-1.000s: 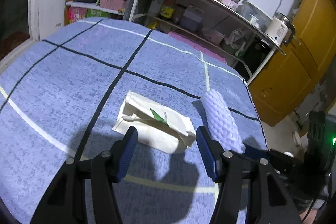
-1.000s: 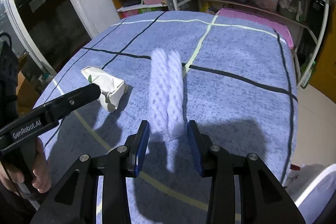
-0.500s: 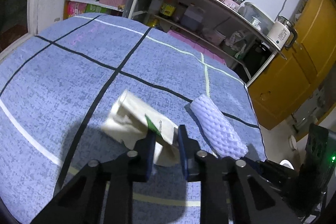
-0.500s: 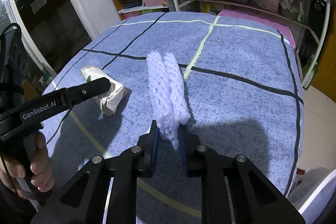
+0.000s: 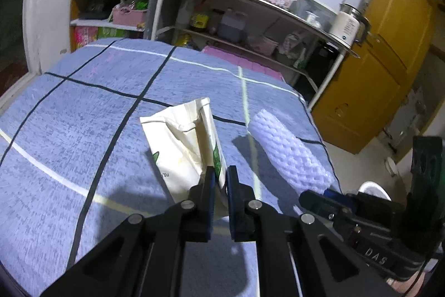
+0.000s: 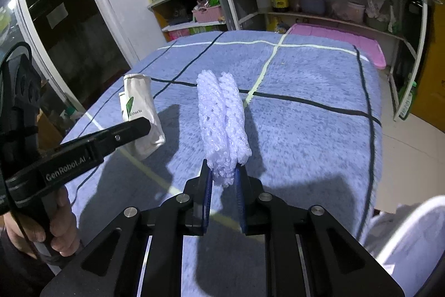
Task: Collect trash
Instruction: 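Grasp the white paper box with the left gripper while the right gripper grasps the foam net, then carry the paper box and foam net over the bin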
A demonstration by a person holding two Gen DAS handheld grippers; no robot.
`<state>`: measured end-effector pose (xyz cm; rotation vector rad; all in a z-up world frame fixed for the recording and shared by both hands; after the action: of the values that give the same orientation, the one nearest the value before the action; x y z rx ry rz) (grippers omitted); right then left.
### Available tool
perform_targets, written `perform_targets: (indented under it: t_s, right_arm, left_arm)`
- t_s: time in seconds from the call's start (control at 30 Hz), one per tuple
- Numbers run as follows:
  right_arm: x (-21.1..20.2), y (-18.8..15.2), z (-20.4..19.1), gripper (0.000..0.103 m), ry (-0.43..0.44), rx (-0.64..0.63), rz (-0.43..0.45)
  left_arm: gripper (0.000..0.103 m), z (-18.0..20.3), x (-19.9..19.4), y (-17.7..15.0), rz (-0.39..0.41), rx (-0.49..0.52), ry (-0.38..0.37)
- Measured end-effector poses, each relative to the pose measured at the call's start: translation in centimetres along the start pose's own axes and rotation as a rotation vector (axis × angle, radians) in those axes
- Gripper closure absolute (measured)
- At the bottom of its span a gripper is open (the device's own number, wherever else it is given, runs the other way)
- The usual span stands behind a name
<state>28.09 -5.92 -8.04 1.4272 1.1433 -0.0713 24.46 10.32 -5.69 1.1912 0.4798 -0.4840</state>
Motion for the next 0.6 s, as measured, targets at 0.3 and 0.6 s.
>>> perform_targets:
  t_s: [0.3, 0.6]
  right_arm:
    - [-5.4, -1.4, 0.1, 0.087, -0.014, 0.023, 0.069]
    - [-10.3, -3.0, 0.4, 0.087, -0.052, 0.037, 0.129]
  left_arm:
    - [0.094, 3.3, -3.2, -1.7, 0.011, 0.069, -0.047]
    - [0.094, 6.5, -6.2, -3.2, 0.025, 0.118, -0.099]
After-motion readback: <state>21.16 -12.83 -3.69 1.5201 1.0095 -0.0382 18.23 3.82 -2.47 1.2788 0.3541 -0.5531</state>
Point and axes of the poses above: each gripper's, at about its wrist camera, not at the fingertips, and x roughly the way its jaws point, z to its right, y to its top, the point moved 5 cm from there along x, roughly the way its jaws point, and after that the axes turned 5 degrees about z, right-handed, at the moved point
